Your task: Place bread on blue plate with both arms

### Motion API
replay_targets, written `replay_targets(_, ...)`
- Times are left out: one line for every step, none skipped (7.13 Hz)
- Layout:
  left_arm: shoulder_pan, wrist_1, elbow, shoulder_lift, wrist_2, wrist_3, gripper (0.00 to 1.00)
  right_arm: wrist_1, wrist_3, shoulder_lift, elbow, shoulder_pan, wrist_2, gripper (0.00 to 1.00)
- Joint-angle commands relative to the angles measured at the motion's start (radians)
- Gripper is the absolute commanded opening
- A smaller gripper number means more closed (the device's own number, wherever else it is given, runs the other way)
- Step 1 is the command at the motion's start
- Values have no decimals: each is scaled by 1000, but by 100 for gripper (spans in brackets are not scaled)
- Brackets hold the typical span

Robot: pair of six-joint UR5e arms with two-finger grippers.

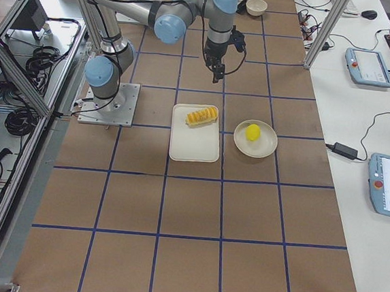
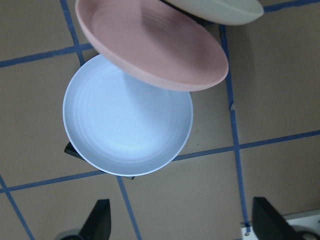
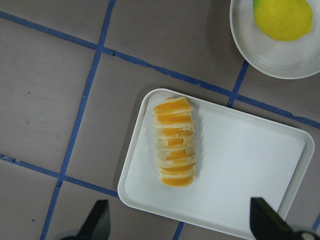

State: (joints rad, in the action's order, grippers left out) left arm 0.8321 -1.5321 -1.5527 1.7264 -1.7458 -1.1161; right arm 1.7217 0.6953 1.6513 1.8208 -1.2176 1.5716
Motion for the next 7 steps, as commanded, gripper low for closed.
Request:
replay_targets(-68, 142, 57, 144, 3, -270, 100, 83, -3, 1, 107, 6, -4, 98)
replay_targets(-94, 161, 98, 204, 76, -330, 100, 170, -5, -4, 170, 4, -4, 98)
replay_targets(-93, 168, 136, 250, 113, -338, 100, 256, -7, -8, 223, 4, -4, 98)
replay_targets(-96, 167, 141, 295, 149, -338, 100, 284, -8, -16, 248, 6, -2, 99)
replay_targets(-90, 165, 138, 336, 179, -329, 100, 301, -7, -40, 255, 6, -2, 99)
replay_targets(-90, 156, 131, 370, 205, -324, 100, 355, -7, -79, 268, 6, -2, 99)
replay_targets(-91, 155, 114, 407, 218, -324, 100, 442, -7, -138, 302, 6, -2, 99)
